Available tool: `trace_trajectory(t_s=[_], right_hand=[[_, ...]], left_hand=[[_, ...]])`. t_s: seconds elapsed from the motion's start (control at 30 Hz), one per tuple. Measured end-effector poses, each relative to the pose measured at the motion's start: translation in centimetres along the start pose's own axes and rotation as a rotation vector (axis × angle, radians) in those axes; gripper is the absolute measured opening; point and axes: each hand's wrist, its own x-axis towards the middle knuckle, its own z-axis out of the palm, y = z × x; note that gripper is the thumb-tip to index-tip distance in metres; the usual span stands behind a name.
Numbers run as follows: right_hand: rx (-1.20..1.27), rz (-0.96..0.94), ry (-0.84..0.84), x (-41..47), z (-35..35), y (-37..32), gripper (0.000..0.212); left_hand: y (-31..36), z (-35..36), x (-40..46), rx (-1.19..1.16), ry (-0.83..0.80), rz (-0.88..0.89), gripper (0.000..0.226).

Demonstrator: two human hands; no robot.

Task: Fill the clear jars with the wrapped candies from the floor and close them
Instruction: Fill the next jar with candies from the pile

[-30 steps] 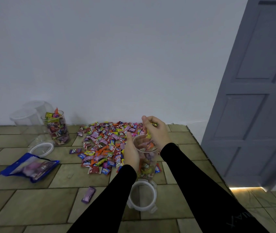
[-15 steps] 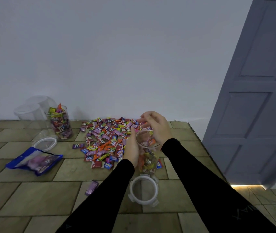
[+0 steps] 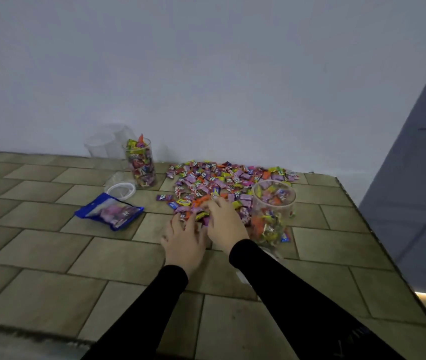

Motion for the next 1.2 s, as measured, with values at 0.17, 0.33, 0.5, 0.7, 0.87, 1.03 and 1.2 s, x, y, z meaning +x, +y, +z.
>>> trace_trajectory(t_s=[0.17,0.33,0.5,0.7,0.87,1.03,1.2], right_hand=[[-0.146,0.223,-0.104,0.3,2.5,1.2,0.052],[-0.284,0.255,-0.049,1.1,4.2,2.0,0.051],[-0.309,0.284,-0.082,2.7,5.3,2.7,0.055],[-0.354,0.294,-0.103,5.4,6.3,3.0,0.068],[-0.356,0.323,-0.132,7.2,7.1,3.5,0.085],[-0.402,0.312,-0.037,7.7,7.0,3.3,0.094],[-0.376,0.342,-0.02,8.3,6.9,3.5,0.054]], left_hand=[[-1.5,0.7,-0.2,0.107,-0.138,-0.098,0.063],[-1.6,0.9,1.7,0.198,-0.112,-0.013,0.07],[-2.6,0.5,4.6,0.217,-0.124,0.012,0.079],[-3.8,0.1,8.8,0.157,-0.156,0.062,0.084],[-4.5,0.3,11.7,0.148,-0.232,0.073,0.081],[-4.6,1.1,13.0,0.244,-0.061,0.26,0.077],[-4.3,1.9,14.4,0.181,0.054,0.424,0.051]])
